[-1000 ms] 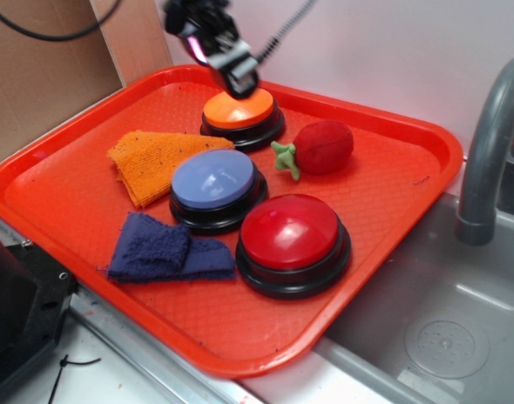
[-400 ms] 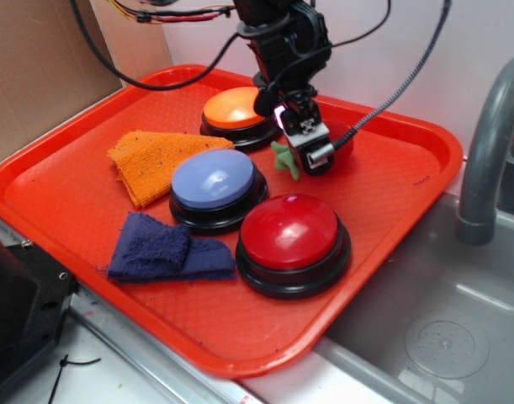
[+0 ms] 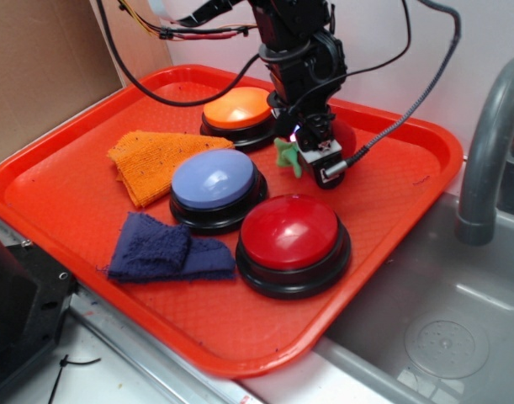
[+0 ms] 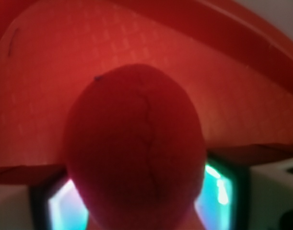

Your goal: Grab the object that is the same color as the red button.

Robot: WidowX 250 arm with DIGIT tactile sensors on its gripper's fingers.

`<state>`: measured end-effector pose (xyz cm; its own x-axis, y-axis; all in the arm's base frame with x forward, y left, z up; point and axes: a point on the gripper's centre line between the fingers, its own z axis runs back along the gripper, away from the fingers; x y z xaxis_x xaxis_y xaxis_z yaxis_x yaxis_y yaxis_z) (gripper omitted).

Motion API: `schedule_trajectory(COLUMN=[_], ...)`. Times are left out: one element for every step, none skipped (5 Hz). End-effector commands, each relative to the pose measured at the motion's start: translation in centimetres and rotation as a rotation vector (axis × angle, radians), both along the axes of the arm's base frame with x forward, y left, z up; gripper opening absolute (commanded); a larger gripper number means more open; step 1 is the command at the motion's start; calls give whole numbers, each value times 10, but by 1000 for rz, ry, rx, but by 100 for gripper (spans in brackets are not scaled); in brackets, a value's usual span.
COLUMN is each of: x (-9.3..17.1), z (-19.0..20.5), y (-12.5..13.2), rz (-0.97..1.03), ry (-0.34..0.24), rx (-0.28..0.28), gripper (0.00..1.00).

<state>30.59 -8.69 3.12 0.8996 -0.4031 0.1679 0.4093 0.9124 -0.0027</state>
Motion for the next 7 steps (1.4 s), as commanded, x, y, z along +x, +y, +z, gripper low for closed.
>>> schedule_trajectory(x=[2, -10, -33, -72, -103, -123, -128], z=[24, 63, 108, 146, 165, 174, 177], y=[-1, 27, 61, 91, 112, 127, 133], rz=[43, 146, 254, 505, 638, 689, 671], ry=[-36, -1, 38, 58, 10, -16, -14], rx=[-16, -57, -39, 22, 29, 9, -25], gripper=[0, 0, 0, 0, 0, 0, 0])
